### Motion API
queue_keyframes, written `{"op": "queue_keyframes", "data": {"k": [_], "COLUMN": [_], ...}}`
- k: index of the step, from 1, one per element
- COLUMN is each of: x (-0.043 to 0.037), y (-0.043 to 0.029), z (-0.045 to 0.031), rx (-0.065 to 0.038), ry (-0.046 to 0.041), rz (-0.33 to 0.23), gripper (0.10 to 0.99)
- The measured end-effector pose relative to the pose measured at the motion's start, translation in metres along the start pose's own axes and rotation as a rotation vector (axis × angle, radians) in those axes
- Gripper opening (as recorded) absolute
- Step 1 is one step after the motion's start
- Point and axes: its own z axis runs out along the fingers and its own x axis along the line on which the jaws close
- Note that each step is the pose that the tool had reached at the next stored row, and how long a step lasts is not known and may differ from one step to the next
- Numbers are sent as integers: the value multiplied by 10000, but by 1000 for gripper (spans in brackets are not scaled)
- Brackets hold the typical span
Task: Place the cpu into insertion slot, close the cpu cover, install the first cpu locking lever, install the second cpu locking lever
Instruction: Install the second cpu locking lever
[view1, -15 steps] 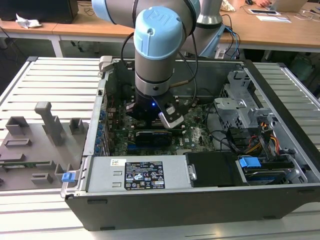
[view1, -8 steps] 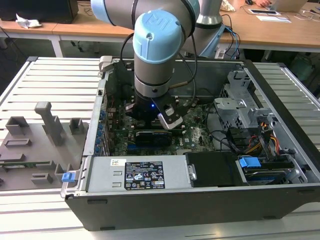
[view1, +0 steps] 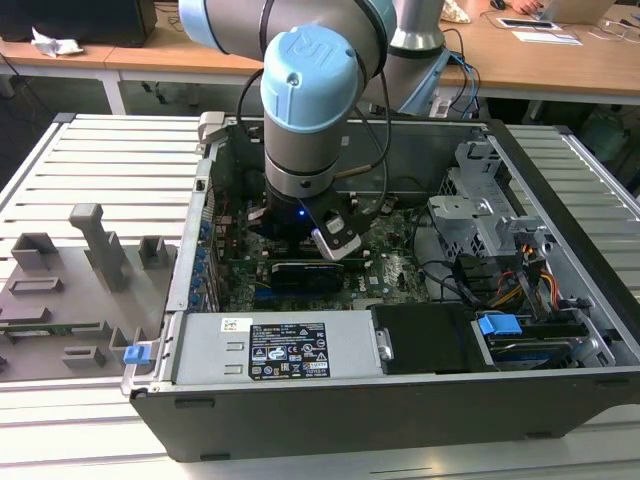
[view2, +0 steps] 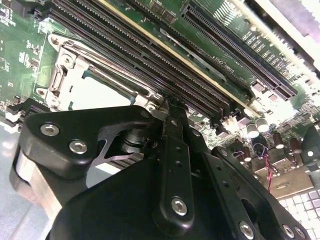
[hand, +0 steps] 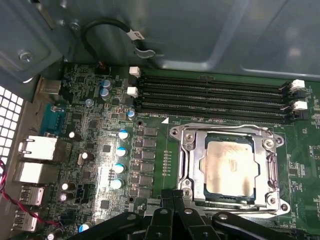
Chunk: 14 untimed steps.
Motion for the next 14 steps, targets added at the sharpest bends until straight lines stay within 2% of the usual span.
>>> {"op": "queue_keyframes", "data": {"k": [3,6,14], "x": [2,1,0], "y": [6,24,60], "z": [-21,-85,-194], "rx": [-2,-1,-2], "ry": [-1,-1,-2], "rz": [1,1,1], "gripper": [106,106,106]}}
